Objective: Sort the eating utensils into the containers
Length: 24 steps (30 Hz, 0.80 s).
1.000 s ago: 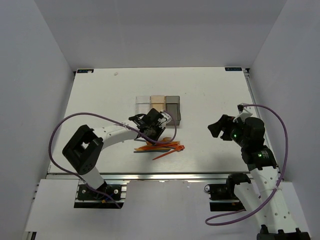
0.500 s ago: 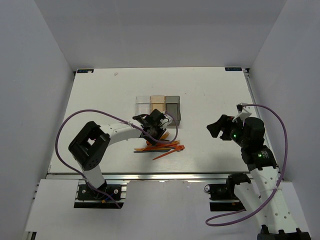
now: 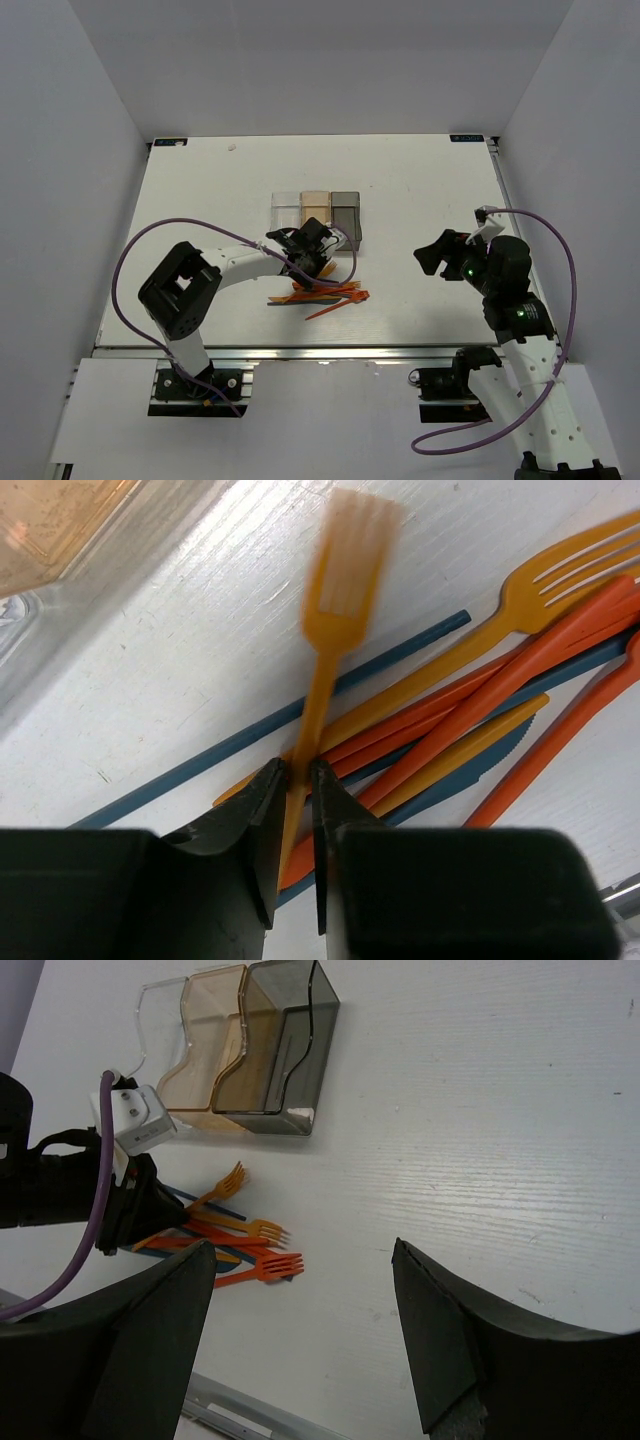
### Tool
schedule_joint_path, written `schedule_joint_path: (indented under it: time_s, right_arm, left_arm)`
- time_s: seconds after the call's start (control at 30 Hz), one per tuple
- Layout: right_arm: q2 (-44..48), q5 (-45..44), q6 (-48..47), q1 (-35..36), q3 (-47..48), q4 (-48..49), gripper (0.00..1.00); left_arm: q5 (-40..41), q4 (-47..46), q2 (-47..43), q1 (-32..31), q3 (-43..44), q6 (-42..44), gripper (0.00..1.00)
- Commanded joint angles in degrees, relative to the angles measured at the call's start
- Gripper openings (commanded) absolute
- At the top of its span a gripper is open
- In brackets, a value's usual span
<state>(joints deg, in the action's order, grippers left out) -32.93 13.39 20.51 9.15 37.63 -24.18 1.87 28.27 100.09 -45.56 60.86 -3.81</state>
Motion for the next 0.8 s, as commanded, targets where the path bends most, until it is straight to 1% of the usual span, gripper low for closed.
schedule_joint_path:
  time_s: [0.0, 0.03, 0.13, 0.17, 0.2, 0.27, 0.57, 0.63, 0.77]
  right_arm:
    - [0.8, -0.6, -0.9, 0.4, -0.3, 1.9, 0.76]
    - [1.0, -0.6, -0.9, 0.3, -0.3, 1.8, 0.76]
    - [1.2, -1.0, -0.9, 0.5, -0.3, 1.8, 0.77]
    - [1.3, -1.2, -0.9, 0.4, -0.3, 1.8, 0.77]
    - [1.3, -1.3, -0.9, 0.5, -0.3, 1.7, 0.77]
    - [1.2, -1.3, -0.9, 0.4, -0.4, 1.7, 0.77]
    - [1.0, -2.0, -0.9, 0.5, -0.2, 1.7, 0.78]
    - [0.8, -2.1, -0.9, 0.5, -0.1, 1.5, 0.77]
    - [0.7, -2.4, -0.9, 0.5, 0.1, 1.3, 0.77]
  left_arm:
    - [-0.7, 0.9, 0.7, -0.2, 1.3, 0.6, 0.25]
    - [-0.7, 0.9, 0.6, -0.2, 1.3, 0.6, 0.25]
    - [-1.3, 1.1, 0.2, -0.2, 1.1, 0.5, 0.17]
    - [-1.3, 1.1, 0.1, -0.2, 1.1, 0.6, 0.14]
    - [-1.3, 1.4, -0.2, -0.2, 1.3, 0.4, 0.04]
    - [-1.1, 1.7, -0.9, -0.1, 1.5, 0.1, 0.0]
    - [-1.9, 0.6, -9.5, -0.2, 1.6, -1.2, 0.0]
    - [-4.3, 0.8, -10.6, -0.2, 1.8, -1.2, 0.0]
    - [-6.5, 2.4, -13.1, -0.2, 2.3, -0.5, 0.0]
